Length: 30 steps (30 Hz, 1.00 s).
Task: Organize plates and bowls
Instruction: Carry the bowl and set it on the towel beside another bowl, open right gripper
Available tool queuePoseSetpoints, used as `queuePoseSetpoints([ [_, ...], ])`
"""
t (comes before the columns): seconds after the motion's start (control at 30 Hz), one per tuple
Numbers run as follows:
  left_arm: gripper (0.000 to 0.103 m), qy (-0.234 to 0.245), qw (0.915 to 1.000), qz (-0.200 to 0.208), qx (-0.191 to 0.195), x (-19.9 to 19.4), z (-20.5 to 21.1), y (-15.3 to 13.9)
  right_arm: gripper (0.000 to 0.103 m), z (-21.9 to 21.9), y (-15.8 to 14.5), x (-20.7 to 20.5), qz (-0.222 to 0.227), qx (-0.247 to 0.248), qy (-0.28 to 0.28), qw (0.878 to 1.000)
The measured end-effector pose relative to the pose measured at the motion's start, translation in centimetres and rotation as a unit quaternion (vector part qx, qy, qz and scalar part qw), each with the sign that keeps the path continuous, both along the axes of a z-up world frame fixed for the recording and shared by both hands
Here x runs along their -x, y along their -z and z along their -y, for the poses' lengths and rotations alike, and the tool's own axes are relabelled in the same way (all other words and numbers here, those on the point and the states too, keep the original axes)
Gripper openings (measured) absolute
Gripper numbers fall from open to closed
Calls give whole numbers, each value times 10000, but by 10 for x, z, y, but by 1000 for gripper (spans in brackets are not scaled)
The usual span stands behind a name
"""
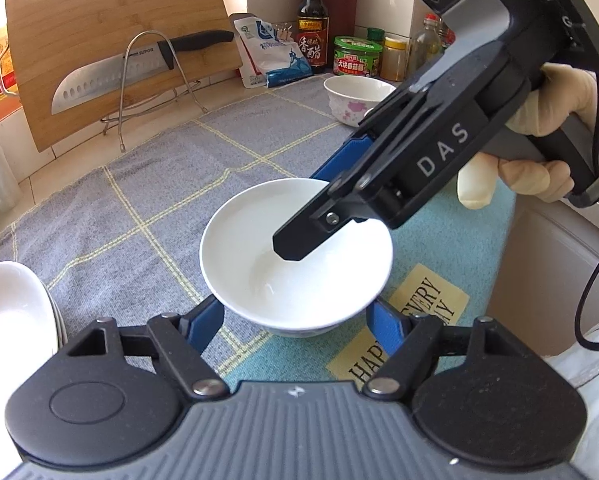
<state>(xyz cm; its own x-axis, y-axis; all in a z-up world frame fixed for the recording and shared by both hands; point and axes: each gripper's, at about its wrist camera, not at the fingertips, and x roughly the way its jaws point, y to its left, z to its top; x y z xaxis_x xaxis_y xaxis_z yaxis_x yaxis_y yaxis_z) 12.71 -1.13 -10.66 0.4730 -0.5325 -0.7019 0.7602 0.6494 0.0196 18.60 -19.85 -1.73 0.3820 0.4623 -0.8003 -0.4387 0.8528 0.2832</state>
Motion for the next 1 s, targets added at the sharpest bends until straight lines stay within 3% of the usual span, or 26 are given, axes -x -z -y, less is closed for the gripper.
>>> queuePoseSetpoints([
  [0.13,79,72,10000,-9,45,0,0,0,76,0,2,1,9,14,20,10000],
  [0.2,90,103,9999,-38,47,0,1,1,79,0,3,1,8,-19,8,10000],
  [0.33,94,84,9999,-64,33,-1,0,2,98,-1,1,5,163,25,48,9999],
  [0.4,95,95,9999,-54,21,0,-2,2,103,-1,0,7,245,41,61,9997],
  [0.73,99,175,9996,215,-9,-1,-8,-15,103,-1,-18,18,860,501,162,9949],
  [1.0,102,414,9974,571,119,-12,3,-38,103,20,-44,28,1608,990,705,9795],
])
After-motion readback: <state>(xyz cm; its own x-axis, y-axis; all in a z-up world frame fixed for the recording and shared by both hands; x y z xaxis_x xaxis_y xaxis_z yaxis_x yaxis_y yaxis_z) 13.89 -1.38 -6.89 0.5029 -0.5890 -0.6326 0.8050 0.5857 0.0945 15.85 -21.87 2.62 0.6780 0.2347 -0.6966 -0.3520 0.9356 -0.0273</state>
